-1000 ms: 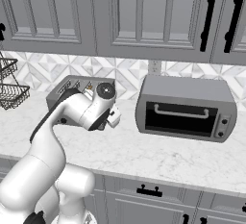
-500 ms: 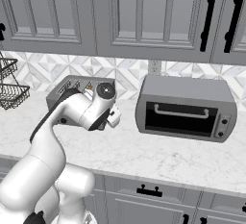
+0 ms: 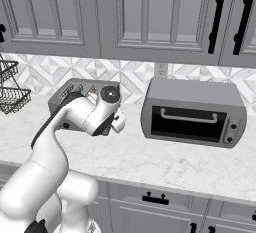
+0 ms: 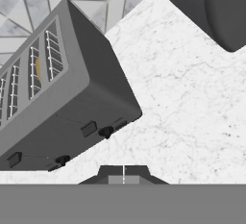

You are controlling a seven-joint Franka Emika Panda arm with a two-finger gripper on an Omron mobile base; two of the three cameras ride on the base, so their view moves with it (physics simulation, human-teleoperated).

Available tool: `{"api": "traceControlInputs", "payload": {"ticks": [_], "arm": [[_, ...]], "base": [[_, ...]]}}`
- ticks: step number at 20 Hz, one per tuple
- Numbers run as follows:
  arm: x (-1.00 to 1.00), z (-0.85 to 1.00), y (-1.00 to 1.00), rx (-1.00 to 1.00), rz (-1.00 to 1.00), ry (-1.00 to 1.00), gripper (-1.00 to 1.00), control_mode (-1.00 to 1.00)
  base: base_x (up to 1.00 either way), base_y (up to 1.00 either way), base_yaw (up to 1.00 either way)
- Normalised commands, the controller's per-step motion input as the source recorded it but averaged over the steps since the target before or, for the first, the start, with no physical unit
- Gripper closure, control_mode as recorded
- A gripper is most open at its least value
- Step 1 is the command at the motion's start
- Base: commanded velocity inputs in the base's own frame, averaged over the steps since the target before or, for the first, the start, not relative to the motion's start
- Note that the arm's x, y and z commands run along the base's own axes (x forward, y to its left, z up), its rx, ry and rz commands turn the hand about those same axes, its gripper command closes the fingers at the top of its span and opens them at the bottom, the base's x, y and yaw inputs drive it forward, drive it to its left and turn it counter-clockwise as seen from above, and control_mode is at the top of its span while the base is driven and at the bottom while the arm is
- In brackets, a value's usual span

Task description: Start the toaster. Once the lever pops up, take the bread to the plate on the dining counter.

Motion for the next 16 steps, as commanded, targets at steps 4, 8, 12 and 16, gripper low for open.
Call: {"api": "traceControlInputs", "payload": {"ticks": [4,8,12,16], "arm": [[0.0,0.0,0.0,0.0,0.0,0.0,1.0,-1.0],[0.0,0.0,0.0,0.0,0.0,0.0,1.0,-1.0],[0.0,0.0,0.0,0.0,0.0,0.0,1.0,-1.0],[0.0,0.0,0.0,0.0,0.0,0.0,1.0,-1.0]], "base": [[0.0,0.0,0.0],[0.0,0.0,0.0],[0.0,0.0,0.0],[0.0,0.0,0.0]]}}
